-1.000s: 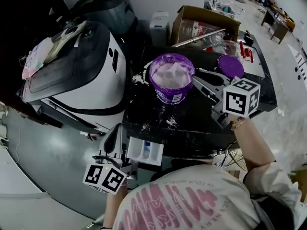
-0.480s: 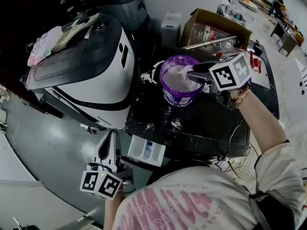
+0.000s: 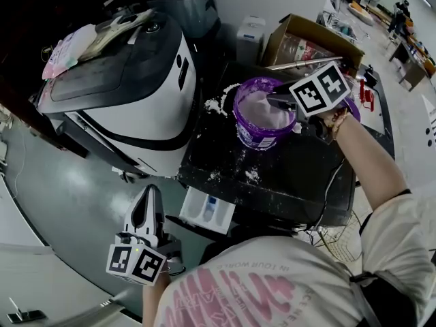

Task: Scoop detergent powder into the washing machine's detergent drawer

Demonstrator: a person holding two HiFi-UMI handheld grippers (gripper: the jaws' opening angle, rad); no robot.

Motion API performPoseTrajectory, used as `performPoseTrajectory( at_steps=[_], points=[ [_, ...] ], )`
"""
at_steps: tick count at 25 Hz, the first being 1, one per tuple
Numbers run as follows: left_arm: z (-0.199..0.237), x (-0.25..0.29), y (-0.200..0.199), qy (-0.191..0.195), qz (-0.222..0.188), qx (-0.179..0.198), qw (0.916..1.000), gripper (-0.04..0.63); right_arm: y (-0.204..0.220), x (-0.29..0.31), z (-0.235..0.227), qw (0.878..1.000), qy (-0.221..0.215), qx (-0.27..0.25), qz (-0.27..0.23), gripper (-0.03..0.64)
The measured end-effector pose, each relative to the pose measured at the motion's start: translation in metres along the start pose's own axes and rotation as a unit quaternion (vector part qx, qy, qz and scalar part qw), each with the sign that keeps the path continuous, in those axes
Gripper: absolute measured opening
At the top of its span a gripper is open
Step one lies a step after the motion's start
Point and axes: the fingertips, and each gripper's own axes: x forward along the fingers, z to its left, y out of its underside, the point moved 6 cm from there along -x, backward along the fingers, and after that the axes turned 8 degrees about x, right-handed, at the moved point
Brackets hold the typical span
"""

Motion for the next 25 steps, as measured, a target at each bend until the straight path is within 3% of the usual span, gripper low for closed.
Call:
performPoseTrajectory(
  at_steps=[8,11,17,21,25],
  points=[
    [0.003,0.001,-0.001,0.005,-0.006,-0.004,1.0000,0.000,0.002,-0.002,0.004,1.000,-0.010,0.014,0.004,0.064],
    [0.005,0.001,-0.003,0.007,-0.011,-0.005,0.9999,0.000,0.002,-0.005,0.005,1.000,-0.006,0.018,0.000,0.014],
    [0.007,-0.001,-0.004,0.012,-0.017,-0.008,0.9997,0.000,0.002,-0.010,0.008,1.000,0.004,0.018,-0.015,0.007],
    [0.008,-0.002,-0.004,0.015,-0.021,-0.010,0.9996,0.000,-0.007,-0.023,0.009,0.998,0.043,-0.038,-0.036,0.005],
    [0.009,-0.004,-0.005,0.019,-0.026,-0.013,0.9994,0.000,-0.007,-0.029,0.015,0.988,0.099,-0.116,-0.010,0.003]
  ],
)
